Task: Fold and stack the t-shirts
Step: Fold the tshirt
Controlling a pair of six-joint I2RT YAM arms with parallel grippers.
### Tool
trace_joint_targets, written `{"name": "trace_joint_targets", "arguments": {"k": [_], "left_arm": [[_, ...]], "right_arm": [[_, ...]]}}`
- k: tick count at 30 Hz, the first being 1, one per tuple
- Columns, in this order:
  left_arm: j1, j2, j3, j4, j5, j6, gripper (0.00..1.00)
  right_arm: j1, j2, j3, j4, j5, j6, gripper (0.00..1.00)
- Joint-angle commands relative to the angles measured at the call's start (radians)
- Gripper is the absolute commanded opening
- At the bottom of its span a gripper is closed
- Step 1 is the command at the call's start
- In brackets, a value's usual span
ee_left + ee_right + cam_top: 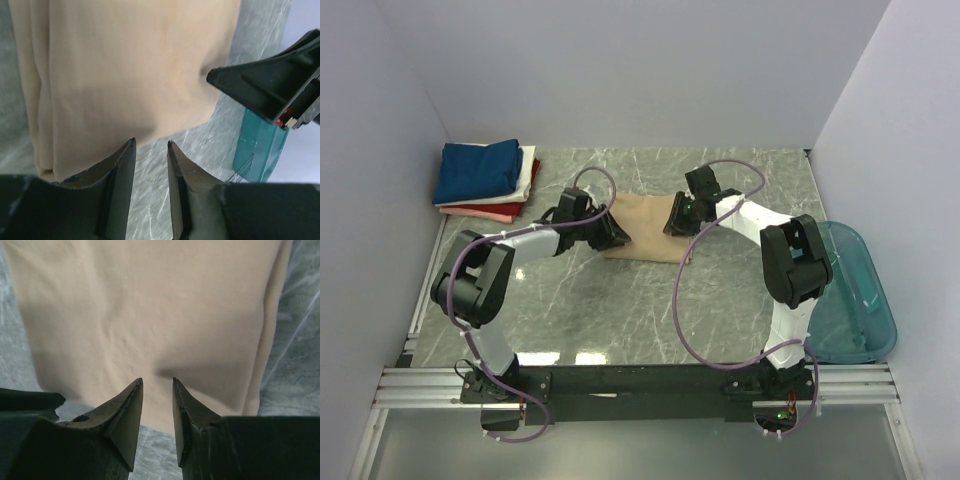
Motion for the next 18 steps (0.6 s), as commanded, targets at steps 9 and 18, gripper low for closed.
{"name": "trace_joint_targets", "arguments": {"k": [9, 18], "left_arm": [[-0.023, 0.061, -0.085, 0.045, -0.056, 0.001, 0.35], [-0.023, -0.073, -0.029, -0.082, -0.101, 0.034, 0.37]], "right_arm": [[-0.005, 0.031, -0.056, 0.075, 0.028, 0.011, 0.36], [-0.004, 0.003, -0.046, 0.059, 0.042, -0.003, 0.36]]}}
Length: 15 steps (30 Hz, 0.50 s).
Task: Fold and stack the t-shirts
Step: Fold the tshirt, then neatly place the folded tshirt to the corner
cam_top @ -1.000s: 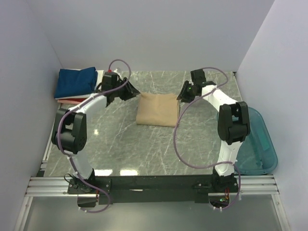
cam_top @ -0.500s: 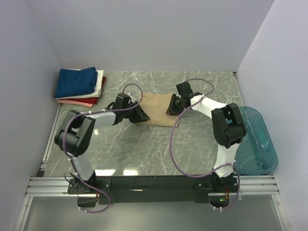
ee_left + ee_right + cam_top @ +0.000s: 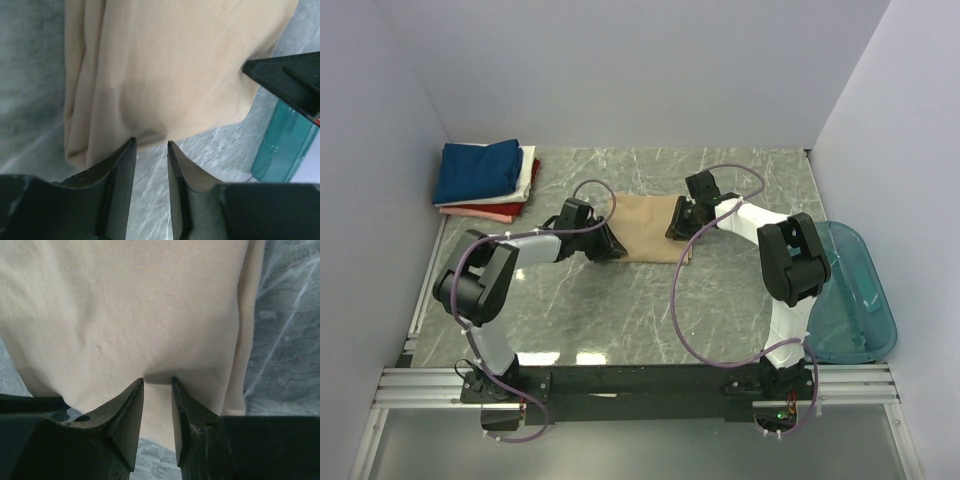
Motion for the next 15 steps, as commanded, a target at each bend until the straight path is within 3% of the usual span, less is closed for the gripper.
{"name": "trace_joint_targets", "arguments": {"k": [1, 5, 15], "left_arm": [[-0.003, -0.115, 0.078, -0.134, -0.08, 0.052, 0.38], [0.012, -0.152, 0.157, -0.245, -0.165, 0.115, 0.56], [0.132, 0.012, 0.327, -0.345, -0.076, 0.253, 0.72]], "right_arm": [[-0.002, -0.019, 0.007, 0.017, 0.022, -0.016, 0.36], [-0.004, -0.044, 0.007, 0.017, 0.015, -0.017, 0.36], [-0.004, -0.17, -0.045, 0.06, -0.053, -0.002, 0.38]]}}
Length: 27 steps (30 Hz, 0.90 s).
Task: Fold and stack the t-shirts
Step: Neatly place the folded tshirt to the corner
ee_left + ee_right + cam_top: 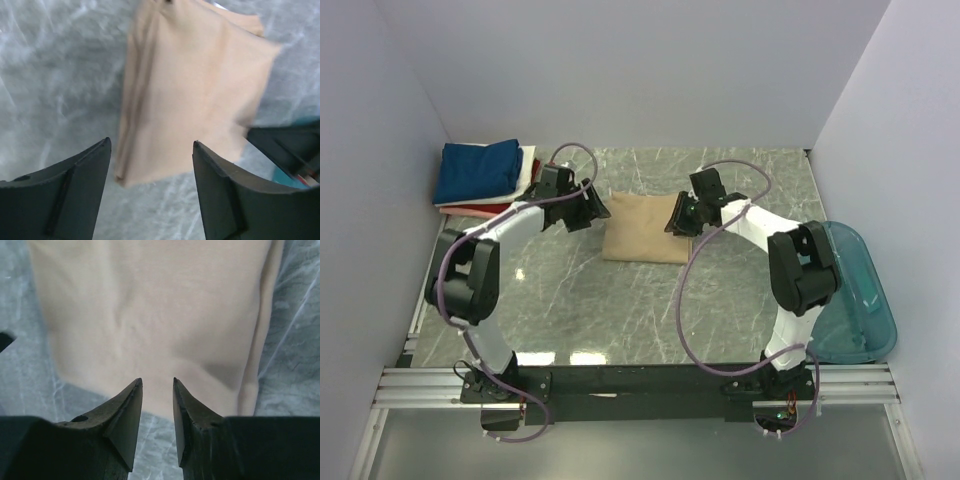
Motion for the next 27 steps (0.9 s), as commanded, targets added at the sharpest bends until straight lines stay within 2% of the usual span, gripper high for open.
{"name": "trace_joint_targets", "arguments": {"k": [1, 6, 15, 22, 27], "left_arm": [[0.014, 0.078, 0.086, -0.056, 0.061, 0.097, 0.72], [0.015, 0.201, 0.163, -0.045, 0.156, 0.128, 0.73], [0.009, 0.331, 0.191, -0.019, 0.161, 0.093, 0.68], [-0.05, 0.394, 0.194, -0.059, 0.049, 0.062, 0.56], [-0.087, 0.428, 0.214, -0.088, -0.018, 0.053, 0.51]], "right_arm": [[-0.002, -0.111, -0.04, 0.052, -0.029, 0.004, 0.38], [-0.002, -0.205, -0.103, 0.081, -0.037, 0.019, 0.39], [-0.002, -0.311, -0.189, 0.088, -0.037, 0.005, 0.39], [-0.002, -0.372, -0.225, 0.086, -0.057, 0.007, 0.39], [-0.004, -0.409, -0.231, 0.077, -0.064, 0.005, 0.39]]}}
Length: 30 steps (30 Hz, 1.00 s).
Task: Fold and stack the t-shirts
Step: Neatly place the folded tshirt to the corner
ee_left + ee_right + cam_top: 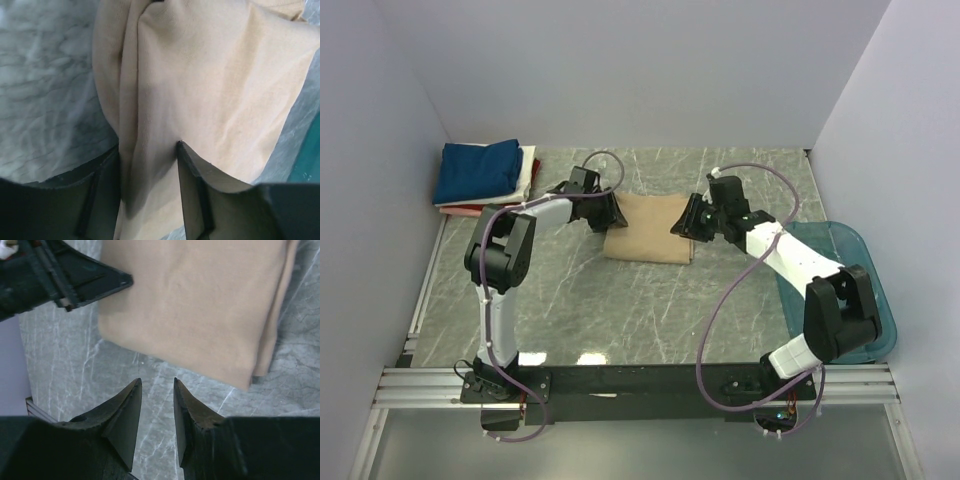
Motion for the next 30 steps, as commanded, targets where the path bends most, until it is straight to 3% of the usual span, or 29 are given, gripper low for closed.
{"name": "trace_joint_targets", "arguments": {"k": [1, 2, 4, 6, 8, 13, 18, 25, 30], "left_arm": [[-0.046, 0.089, 0.003, -0.108, -0.12, 0.003, 0.45], [-0.05, 0.1, 0.025, -0.122, -0.151, 0.008, 0.41], [-0.06, 0.1, 0.047, -0.173, -0.201, 0.023, 0.17], [-0.061, 0.086, 0.093, -0.211, -0.303, 0.04, 0.01], [-0.061, 0.083, 0.175, -0.303, -0.376, 0.077, 0.01], [-0.058, 0.093, 0.344, -0.509, -0.714, 0.176, 0.0], [-0.046, 0.071, 0.443, -0.558, -1.04, 0.299, 0.0], [0.025, 0.059, 0.527, -0.538, -1.197, 0.451, 0.0], [0.071, 0.04, 0.569, -0.489, -1.232, 0.592, 0.0]], "right_arm": [[-0.002, -0.061, -0.004, 0.007, -0.017, -0.007, 0.39], [-0.002, -0.067, -0.006, 0.006, -0.018, -0.008, 0.39], [-0.004, -0.084, -0.01, -0.002, -0.018, -0.008, 0.39], [-0.002, -0.103, -0.021, -0.006, -0.02, -0.01, 0.39], [-0.002, -0.127, -0.026, -0.013, -0.021, -0.01, 0.39], [0.001, -0.178, -0.032, -0.054, -0.02, -0.024, 0.38], [0.008, -0.231, -0.03, -0.095, -0.018, -0.033, 0.38], [0.033, -0.291, -0.027, -0.152, 0.003, -0.039, 0.38], [0.044, -0.337, -0.037, -0.178, 0.011, -0.039, 0.38]]}}
